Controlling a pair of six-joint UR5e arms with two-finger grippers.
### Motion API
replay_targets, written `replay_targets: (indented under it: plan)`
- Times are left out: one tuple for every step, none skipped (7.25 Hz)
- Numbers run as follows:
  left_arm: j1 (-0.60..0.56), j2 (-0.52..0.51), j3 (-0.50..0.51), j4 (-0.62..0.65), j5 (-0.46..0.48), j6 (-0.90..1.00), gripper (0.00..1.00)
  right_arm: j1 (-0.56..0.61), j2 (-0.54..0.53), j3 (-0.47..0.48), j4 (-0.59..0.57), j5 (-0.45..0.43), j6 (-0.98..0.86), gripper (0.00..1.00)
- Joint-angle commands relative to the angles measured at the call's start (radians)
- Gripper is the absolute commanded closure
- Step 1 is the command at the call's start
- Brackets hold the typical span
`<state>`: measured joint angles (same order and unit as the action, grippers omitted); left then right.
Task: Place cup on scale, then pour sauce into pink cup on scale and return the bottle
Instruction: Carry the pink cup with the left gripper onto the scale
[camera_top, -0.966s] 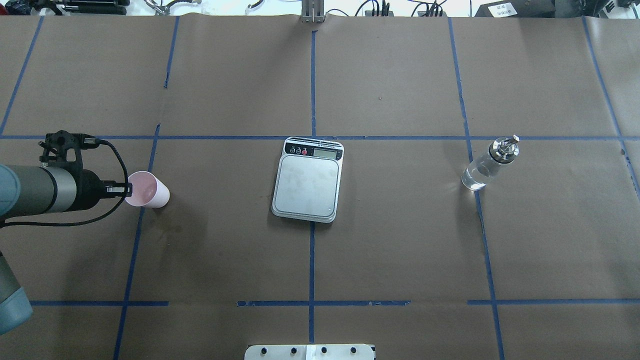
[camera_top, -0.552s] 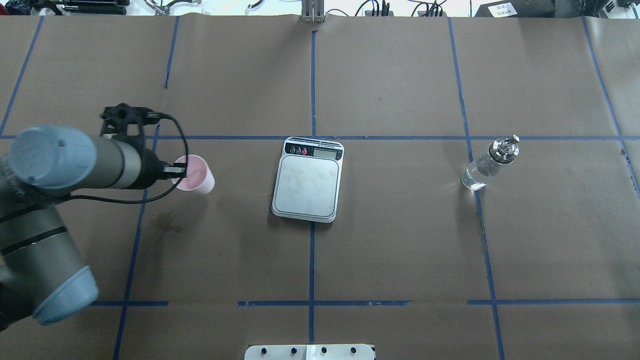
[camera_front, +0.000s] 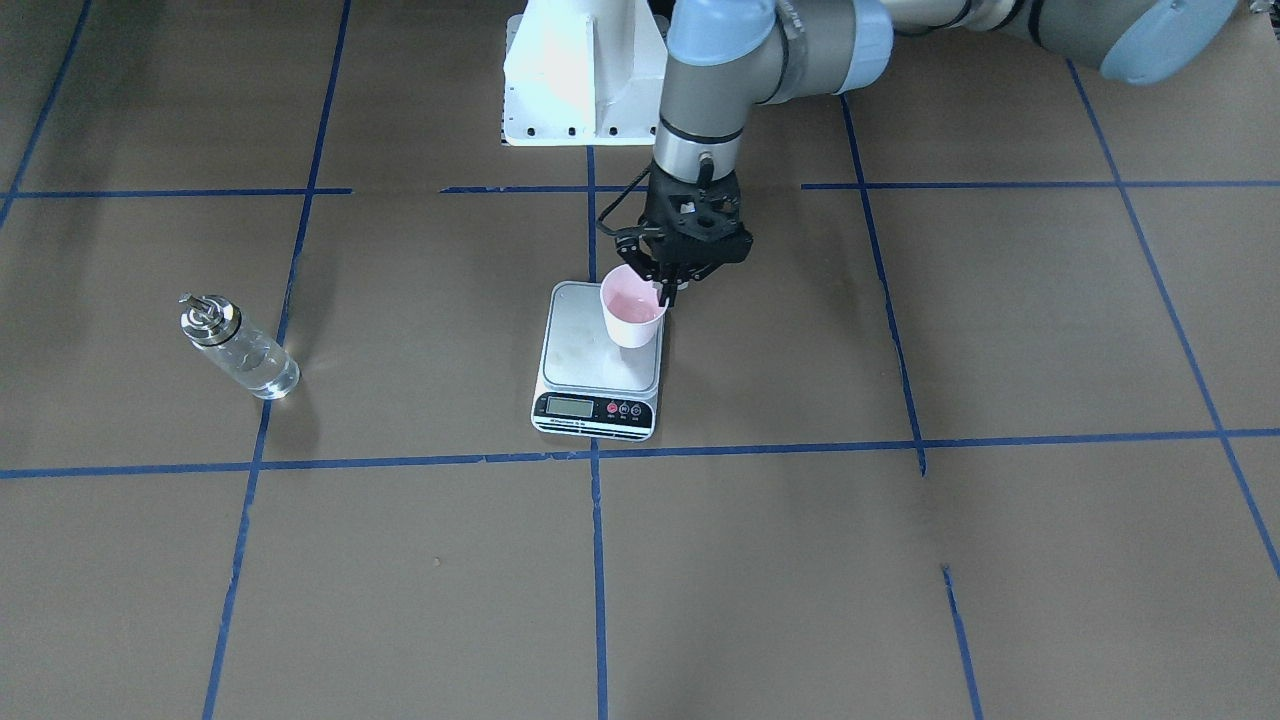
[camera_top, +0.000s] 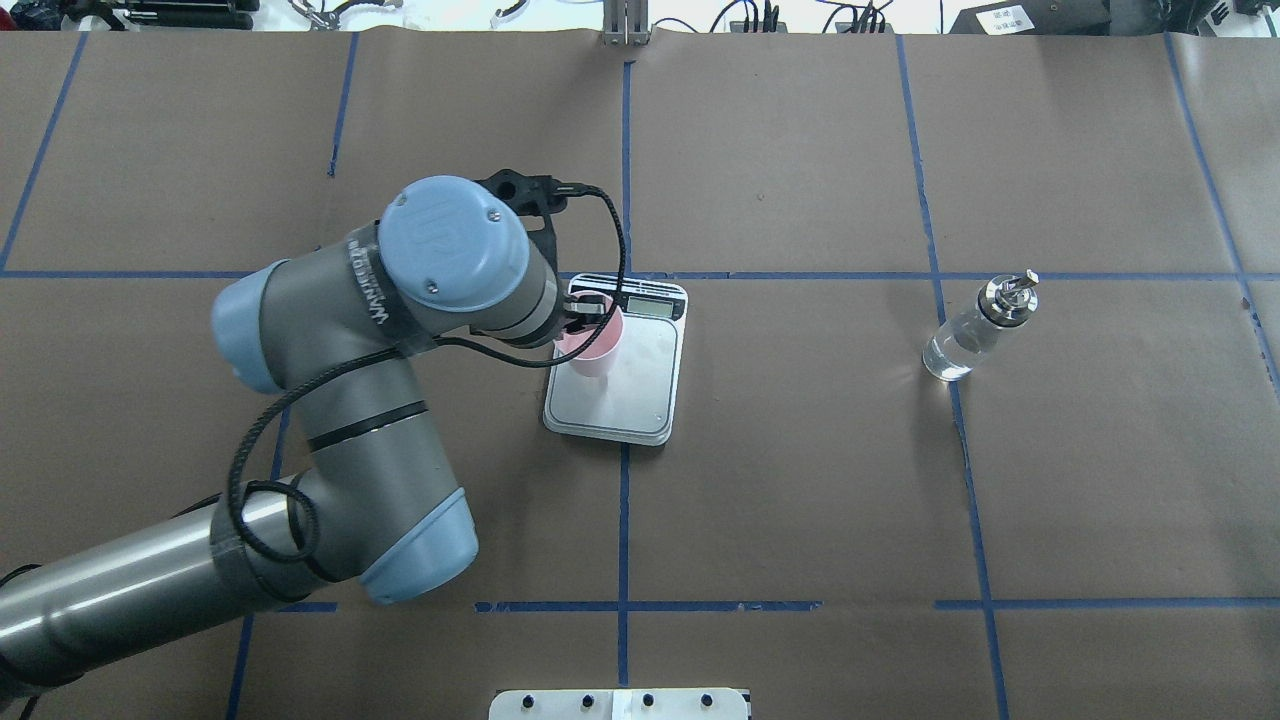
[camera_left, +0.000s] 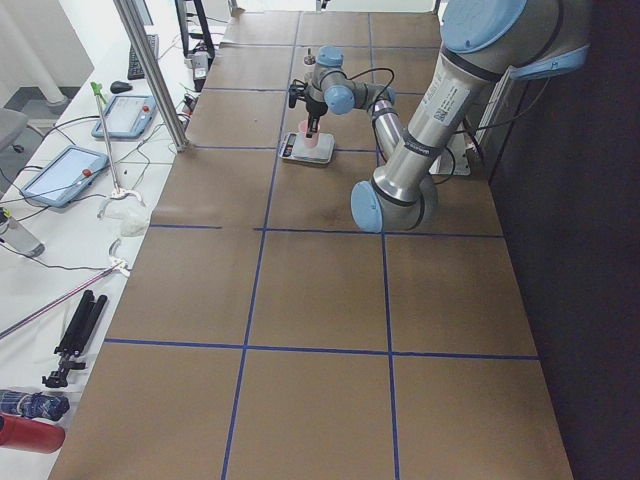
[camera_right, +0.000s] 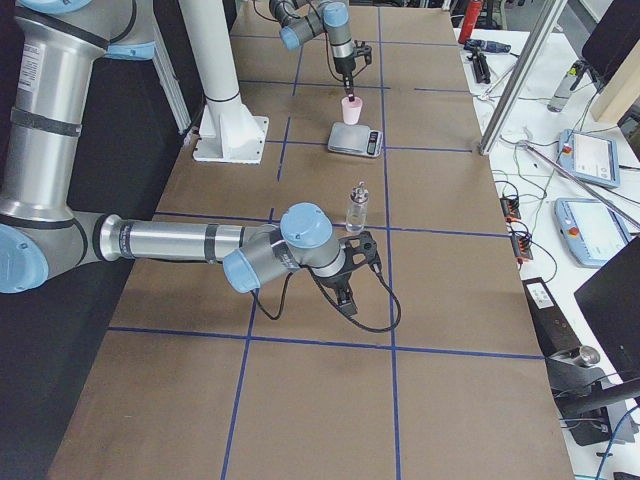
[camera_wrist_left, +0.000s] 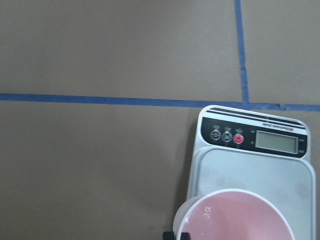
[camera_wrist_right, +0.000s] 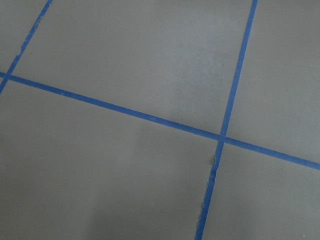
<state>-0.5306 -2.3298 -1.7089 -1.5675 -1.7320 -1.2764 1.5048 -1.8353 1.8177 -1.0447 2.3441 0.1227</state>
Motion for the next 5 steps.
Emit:
replay_targets:
  plan:
    - [0.003, -0.049, 0.063, 0.000, -0.001, -0.006, 1.00, 0.000, -0.001, 0.000, 0.000, 0.000, 0.000, 0.00]
    - [0.014, -0.048, 0.063, 0.000, -0.001, -0.006, 1.00, 0.000, -0.001, 0.002, 0.000, 0.000, 0.000, 0.00]
    - [0.018, -0.042, 0.063, -0.002, 0.000, -0.006, 0.98, 0.000, -0.001, 0.002, 0.000, 0.000, 0.000, 0.00]
    - [0.018, -0.040, 0.063, -0.003, -0.001, -0.004, 0.94, 0.000, -0.001, 0.006, 0.000, 0.000, 0.000, 0.00]
    - [0.020, -0.039, 0.063, -0.002, 0.000, -0.004, 0.85, 0.000, -0.001, 0.006, 0.000, 0.000, 0.000, 0.00]
